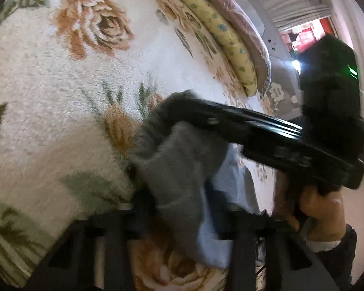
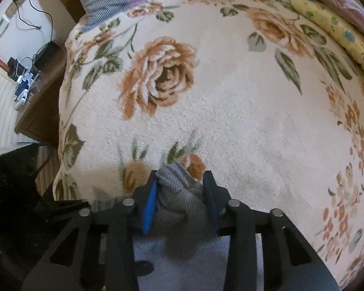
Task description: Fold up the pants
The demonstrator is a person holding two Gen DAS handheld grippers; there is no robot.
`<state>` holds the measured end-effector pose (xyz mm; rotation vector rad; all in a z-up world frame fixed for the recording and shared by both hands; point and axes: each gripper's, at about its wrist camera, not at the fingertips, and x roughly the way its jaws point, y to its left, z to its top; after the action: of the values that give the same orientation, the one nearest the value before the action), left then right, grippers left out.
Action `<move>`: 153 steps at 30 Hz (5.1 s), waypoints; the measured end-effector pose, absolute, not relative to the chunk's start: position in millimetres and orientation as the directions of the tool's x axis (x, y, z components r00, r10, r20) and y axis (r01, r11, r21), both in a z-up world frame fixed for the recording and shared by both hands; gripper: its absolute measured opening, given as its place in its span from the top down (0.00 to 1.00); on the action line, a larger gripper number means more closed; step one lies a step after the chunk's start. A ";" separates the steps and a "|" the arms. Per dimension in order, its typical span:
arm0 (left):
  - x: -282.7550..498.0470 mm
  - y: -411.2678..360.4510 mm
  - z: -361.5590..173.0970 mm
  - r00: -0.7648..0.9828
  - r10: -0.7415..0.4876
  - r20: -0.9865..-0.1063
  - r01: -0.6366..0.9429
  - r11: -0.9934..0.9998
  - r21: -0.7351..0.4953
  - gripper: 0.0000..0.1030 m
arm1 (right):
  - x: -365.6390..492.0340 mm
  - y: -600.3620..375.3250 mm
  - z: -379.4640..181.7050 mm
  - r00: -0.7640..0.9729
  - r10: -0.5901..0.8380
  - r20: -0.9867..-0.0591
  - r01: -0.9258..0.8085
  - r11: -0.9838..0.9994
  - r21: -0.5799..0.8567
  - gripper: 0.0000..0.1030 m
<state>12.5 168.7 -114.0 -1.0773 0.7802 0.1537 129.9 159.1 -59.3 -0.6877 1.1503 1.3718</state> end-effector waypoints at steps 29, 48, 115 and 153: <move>51.8 60.7 -8.9 0.770 -0.280 -0.573 -0.192 0.755 -0.627 0.72 | 187.5 -38.2 44.6 -0.020 0.768 -0.640 -0.808 0.364 0.463 0.72; 87.8 -34.5 2.1 0.708 -0.321 -0.629 -0.058 0.862 -0.504 0.72 | 217.0 -181.4 10.3 0.103 0.886 -0.453 -0.618 0.413 0.669 0.72; 76.7 -30.3 -30.6 0.634 -0.246 -0.734 -0.109 0.910 -0.399 0.42 | 139.6 -278.0 -30.7 0.409 0.605 -0.683 -0.466 0.783 0.413 0.40; 101.2 -1.7 -90.8 0.465 -0.357 -0.810 -0.158 0.867 -0.473 0.29 | 144.8 -290.6 -72.9 0.334 0.627 -0.704 -0.297 0.779 0.553 0.29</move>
<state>101.2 -1.7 -90.8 -0.5341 1.0949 -0.1295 144.8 -290.6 -72.9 0.3540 1.0719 0.6199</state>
